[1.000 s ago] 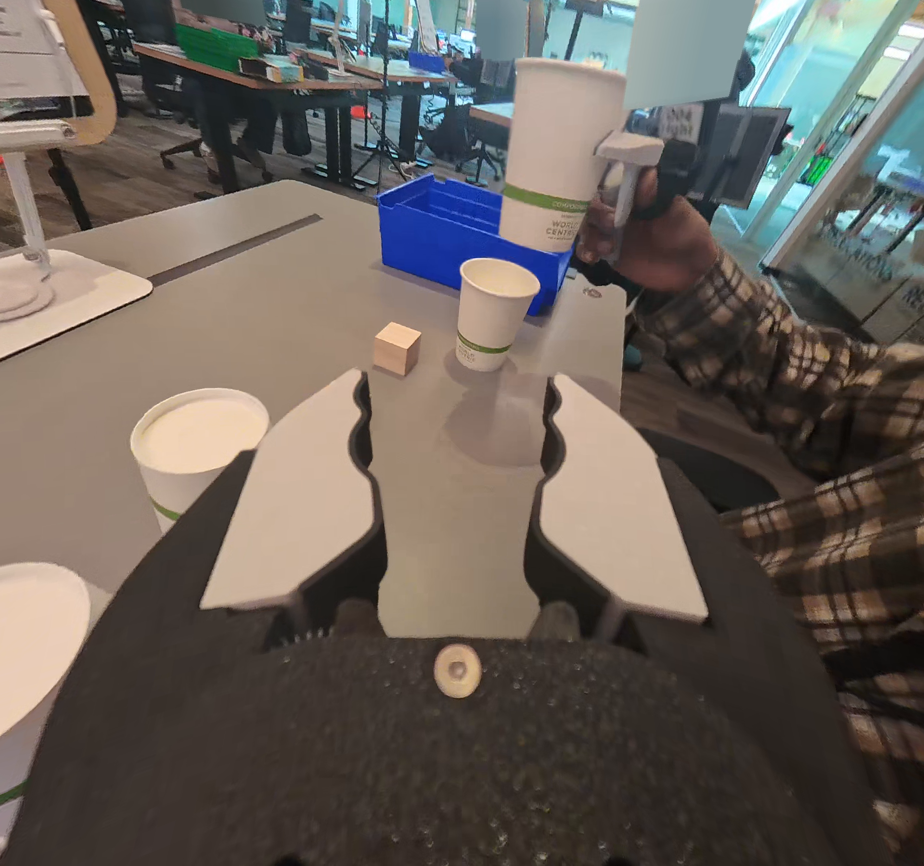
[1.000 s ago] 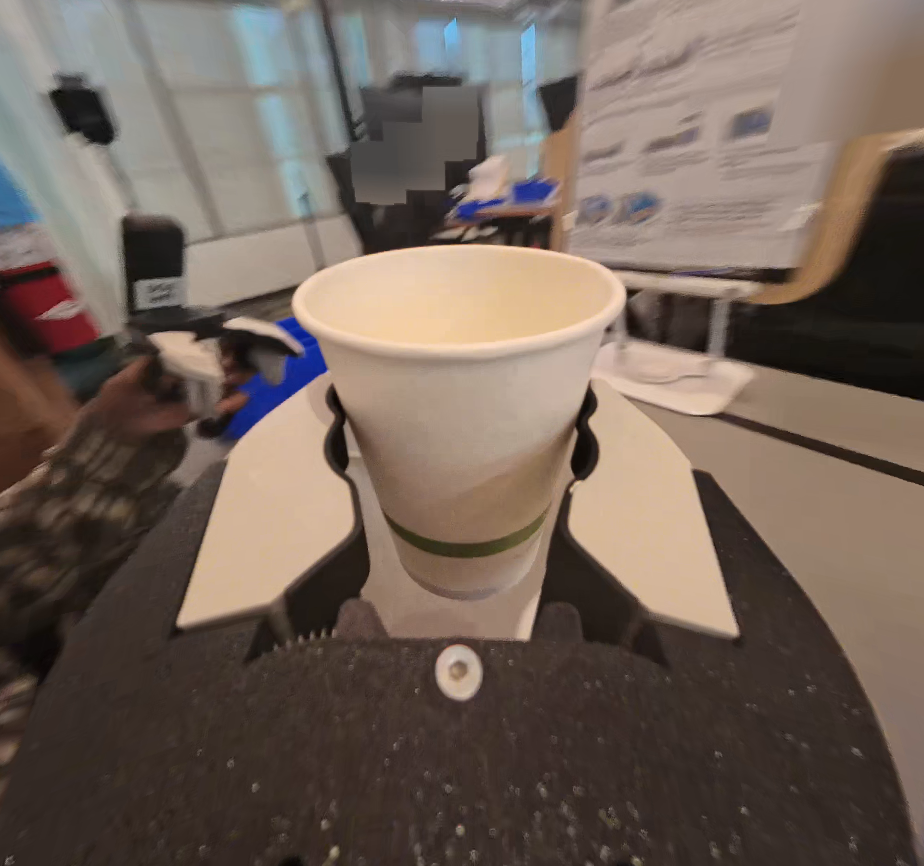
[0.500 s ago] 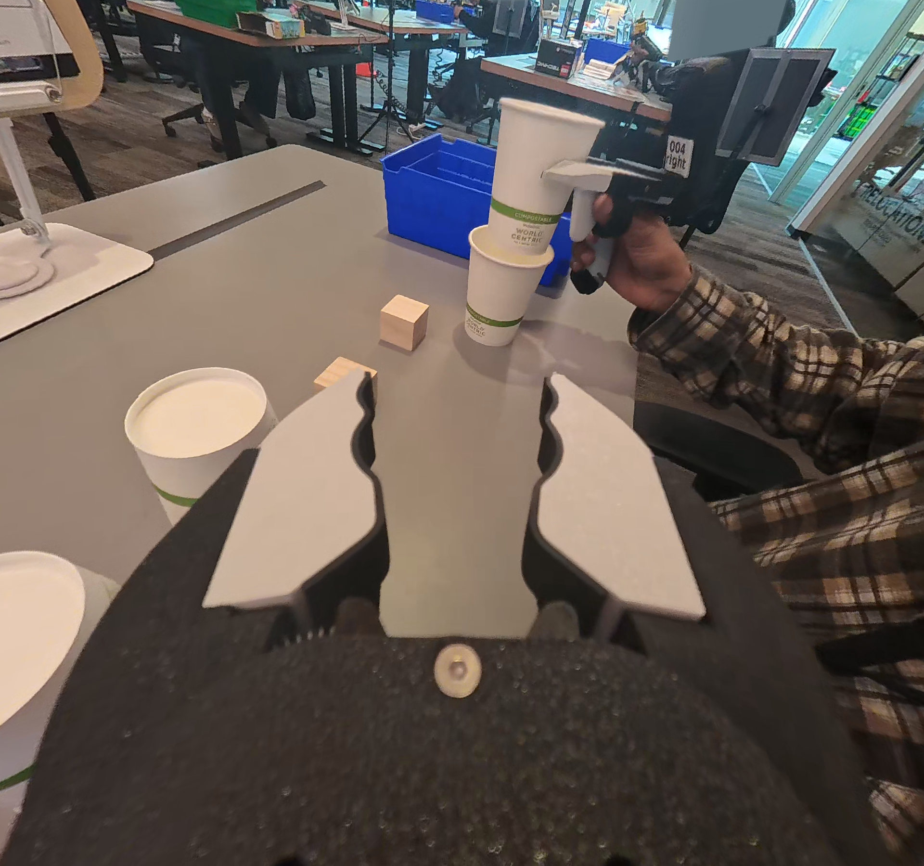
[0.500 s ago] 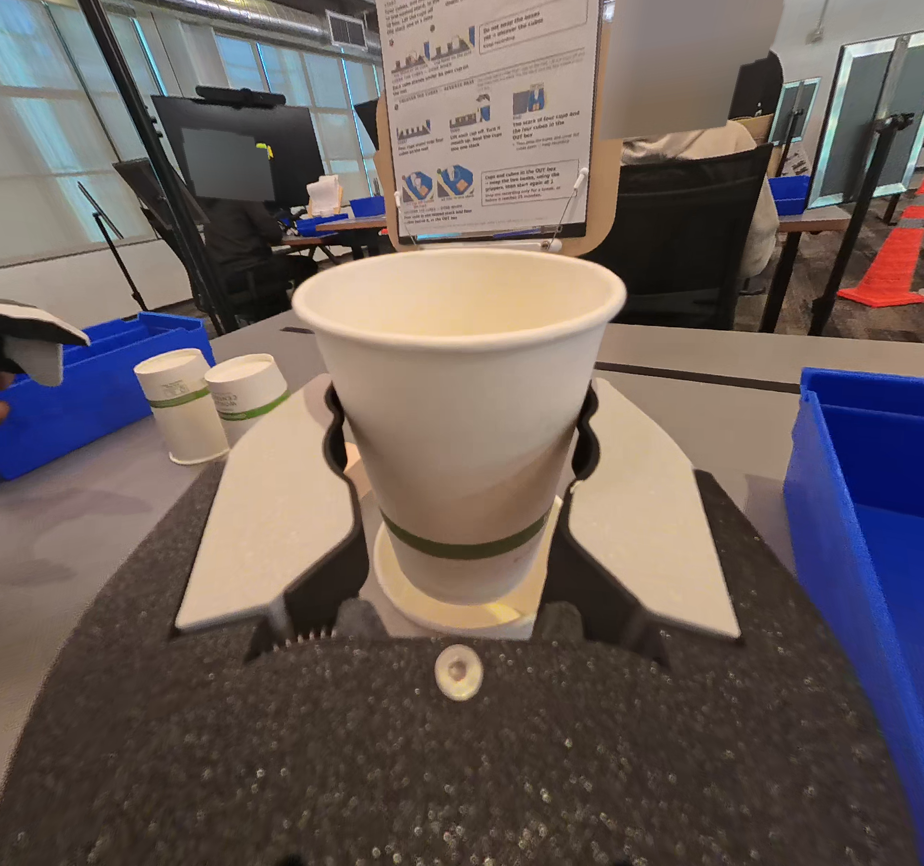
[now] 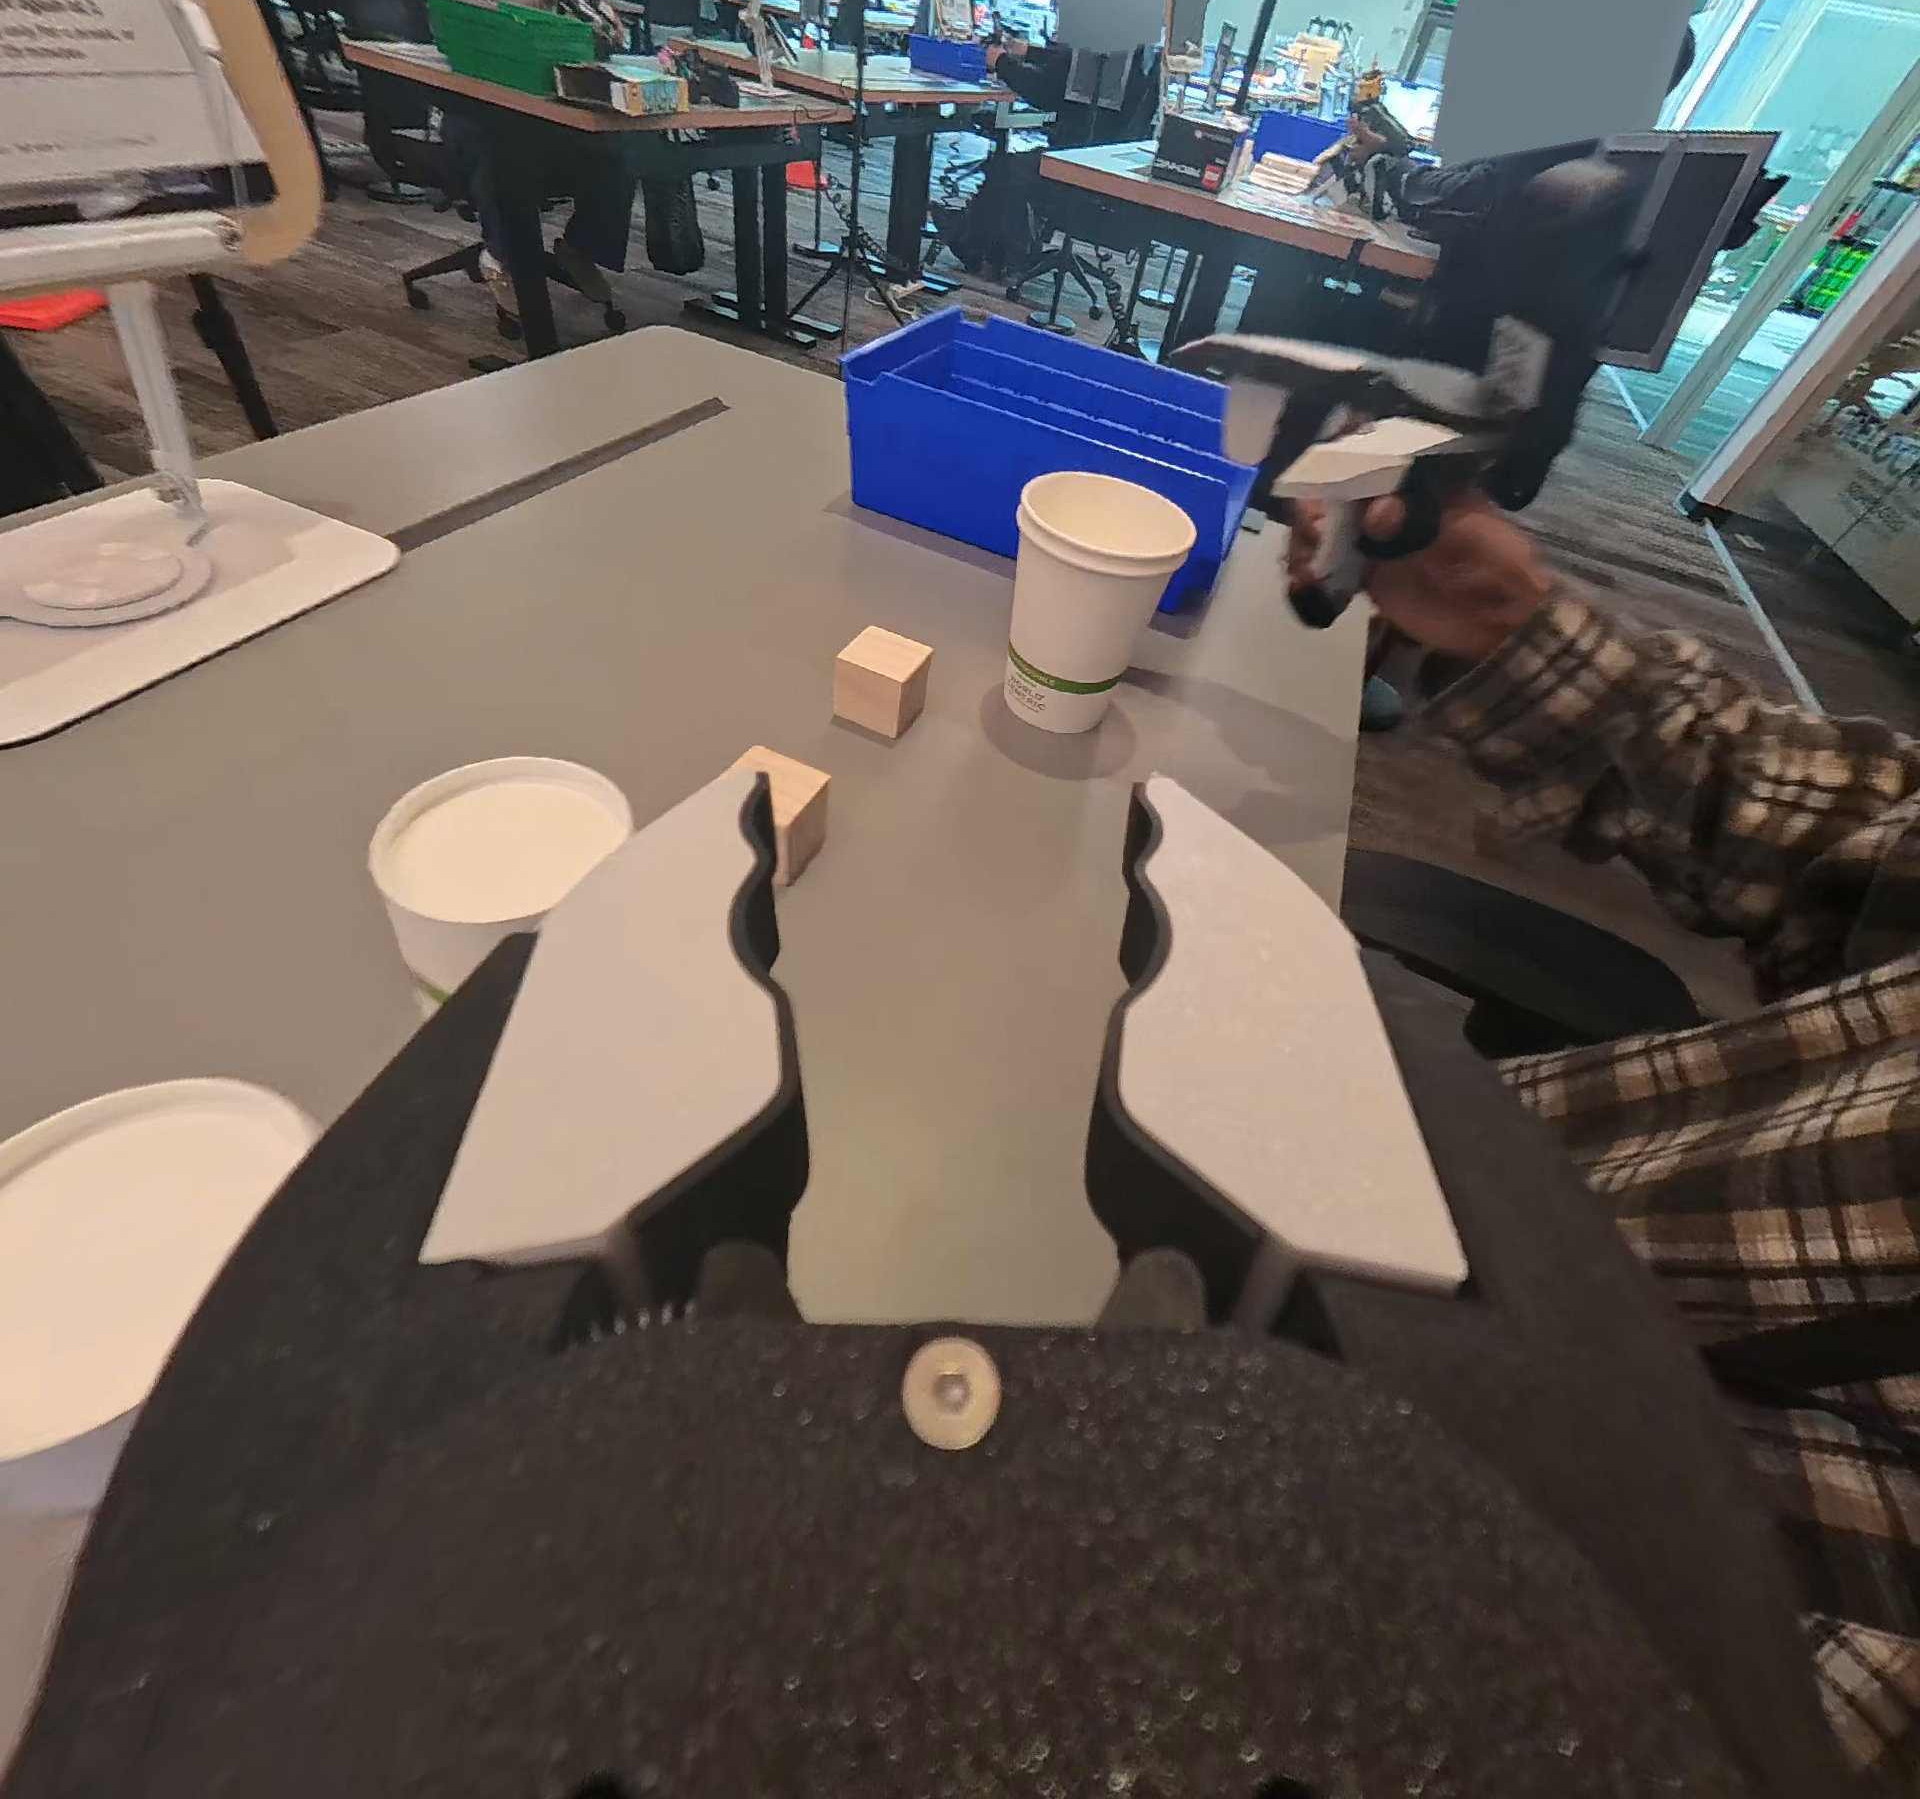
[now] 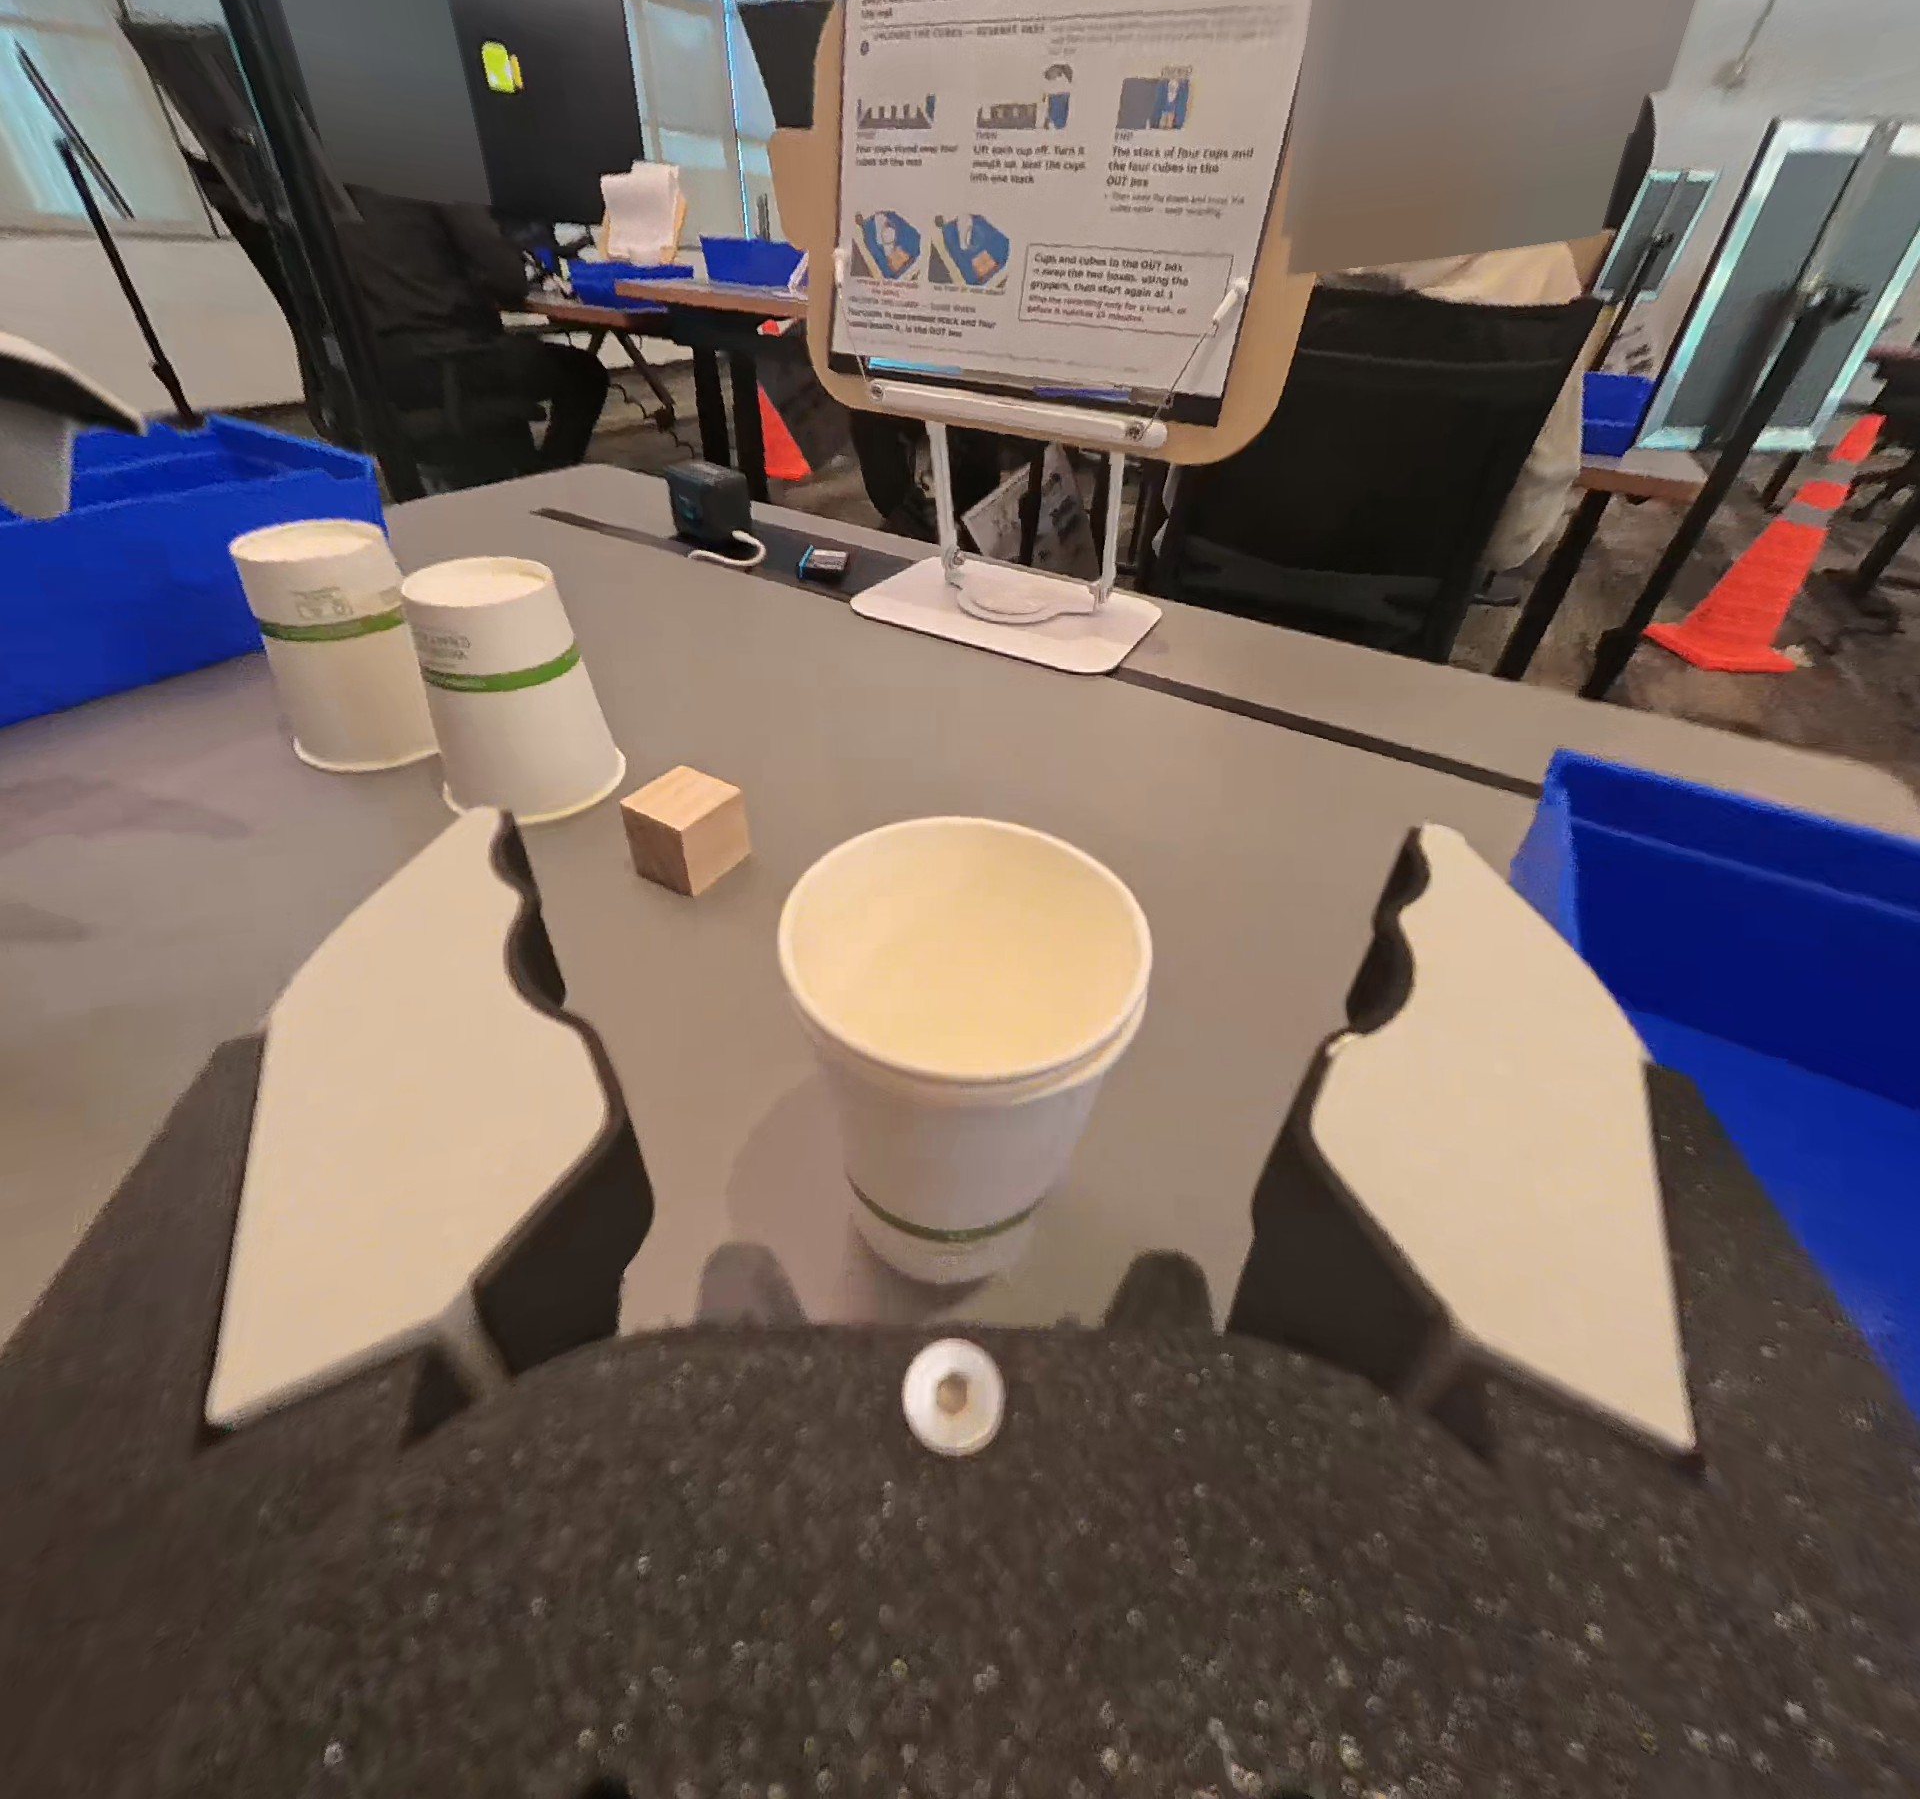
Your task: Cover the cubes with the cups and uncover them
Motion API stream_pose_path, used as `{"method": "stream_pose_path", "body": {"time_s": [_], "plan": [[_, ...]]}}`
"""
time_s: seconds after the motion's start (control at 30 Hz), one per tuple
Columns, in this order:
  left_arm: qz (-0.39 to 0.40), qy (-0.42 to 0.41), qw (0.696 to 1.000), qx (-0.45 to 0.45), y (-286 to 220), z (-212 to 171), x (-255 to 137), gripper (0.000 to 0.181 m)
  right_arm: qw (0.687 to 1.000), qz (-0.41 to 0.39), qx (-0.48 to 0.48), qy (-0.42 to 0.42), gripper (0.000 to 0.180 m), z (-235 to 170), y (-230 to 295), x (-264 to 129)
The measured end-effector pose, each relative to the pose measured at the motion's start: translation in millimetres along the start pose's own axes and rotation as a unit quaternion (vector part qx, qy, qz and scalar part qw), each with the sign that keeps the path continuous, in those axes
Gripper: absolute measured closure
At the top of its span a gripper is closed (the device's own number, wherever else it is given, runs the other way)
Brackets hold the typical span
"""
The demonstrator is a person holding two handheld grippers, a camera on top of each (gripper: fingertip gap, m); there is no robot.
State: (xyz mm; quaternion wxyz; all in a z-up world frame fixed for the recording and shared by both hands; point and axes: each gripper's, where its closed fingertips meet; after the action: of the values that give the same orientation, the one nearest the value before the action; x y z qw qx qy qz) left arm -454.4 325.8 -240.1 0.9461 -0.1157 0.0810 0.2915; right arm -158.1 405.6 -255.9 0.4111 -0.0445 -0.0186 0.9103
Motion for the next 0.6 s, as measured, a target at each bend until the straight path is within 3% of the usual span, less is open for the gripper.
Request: {"method": "stream_pose_path", "body": {"time_s": [0.17, 0.27, 0.47, 0.6], "plan": [[0.028, -0.021, 0.999, -0.007, 15, 10, -21, 0.117, 0.992, 0.029, -0.111, 0.06, 0.035, 39, 19, -4], [0.044, -0.034, 0.998, -0.015, 25, 15, -33, 0.117, 0.975, 0.106, -0.164, 0.104, 0.044, 56, 53, 15], [0.071, -0.043, 0.996, -0.014, 37, 19, -48, 0.117, 0.915, 0.213, -0.267, 0.216, 0.048, 39, 108, 72], [0.072, -0.041, 0.996, -0.017, 41, 16, -49, 0.117, 0.898, 0.255, -0.27, 0.235, 0.049, 30, 131, 102]]}}
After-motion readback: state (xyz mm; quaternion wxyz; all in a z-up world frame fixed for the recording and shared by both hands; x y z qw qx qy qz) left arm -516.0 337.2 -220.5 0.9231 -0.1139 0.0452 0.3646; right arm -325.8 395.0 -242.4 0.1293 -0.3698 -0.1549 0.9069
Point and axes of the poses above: each gripper's, where its closed fingertips meet, x out along the fingers, z out of its top, y = z × x across the jaws, and after that the axes turned 1 degree about -x, right-handed
